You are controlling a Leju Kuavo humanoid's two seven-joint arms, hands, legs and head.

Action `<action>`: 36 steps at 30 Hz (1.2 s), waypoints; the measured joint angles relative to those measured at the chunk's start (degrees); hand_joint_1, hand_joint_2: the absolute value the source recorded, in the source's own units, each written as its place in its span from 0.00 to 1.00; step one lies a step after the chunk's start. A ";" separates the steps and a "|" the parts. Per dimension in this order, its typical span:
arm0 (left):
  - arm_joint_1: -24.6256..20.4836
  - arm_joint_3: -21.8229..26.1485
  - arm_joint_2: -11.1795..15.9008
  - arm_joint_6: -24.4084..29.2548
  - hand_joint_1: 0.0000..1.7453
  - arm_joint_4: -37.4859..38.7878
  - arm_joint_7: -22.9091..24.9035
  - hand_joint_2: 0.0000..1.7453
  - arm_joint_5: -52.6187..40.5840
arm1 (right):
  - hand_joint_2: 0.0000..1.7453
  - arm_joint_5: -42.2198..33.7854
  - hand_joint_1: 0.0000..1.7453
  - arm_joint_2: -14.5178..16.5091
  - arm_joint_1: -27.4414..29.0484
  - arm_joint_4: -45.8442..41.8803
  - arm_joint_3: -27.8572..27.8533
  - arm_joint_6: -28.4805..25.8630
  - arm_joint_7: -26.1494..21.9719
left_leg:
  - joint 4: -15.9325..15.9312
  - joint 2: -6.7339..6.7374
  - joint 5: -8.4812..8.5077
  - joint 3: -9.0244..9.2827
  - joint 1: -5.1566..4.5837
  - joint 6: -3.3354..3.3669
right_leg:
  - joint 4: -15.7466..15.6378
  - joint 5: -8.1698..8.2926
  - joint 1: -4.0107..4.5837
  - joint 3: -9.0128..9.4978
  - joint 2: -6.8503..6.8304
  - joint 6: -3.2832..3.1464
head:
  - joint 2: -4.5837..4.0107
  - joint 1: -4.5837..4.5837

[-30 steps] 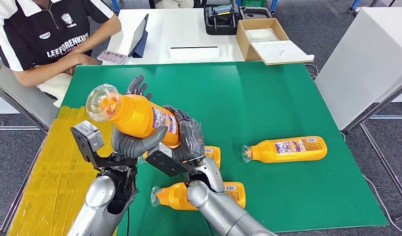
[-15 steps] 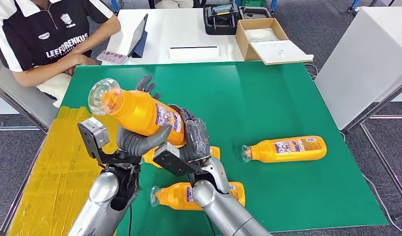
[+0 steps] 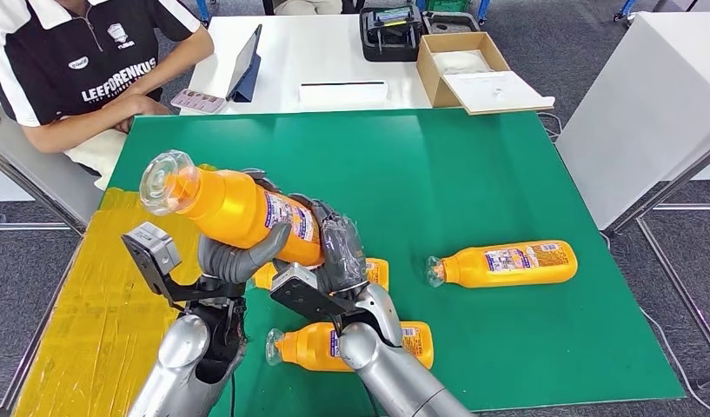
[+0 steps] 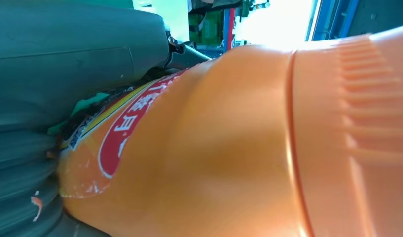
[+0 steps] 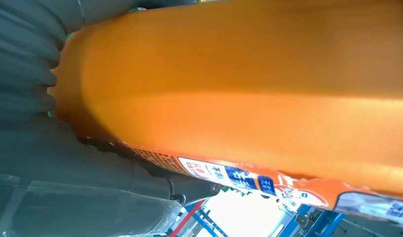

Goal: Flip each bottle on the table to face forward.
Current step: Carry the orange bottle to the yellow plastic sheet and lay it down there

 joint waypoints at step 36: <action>5.30 9.28 1.78 6.97 1.00 -1.23 -4.40 1.00 -1.47 | 1.00 -6.96 0.00 -24.22 24.13 -59.09 -3.98 -3.60 -2.58 | 0.00 -0.08 -0.03 -0.18 -0.05 0.06 | -0.04 0.00 -0.03 -0.13 -0.07 0.00 | 0.00 -0.02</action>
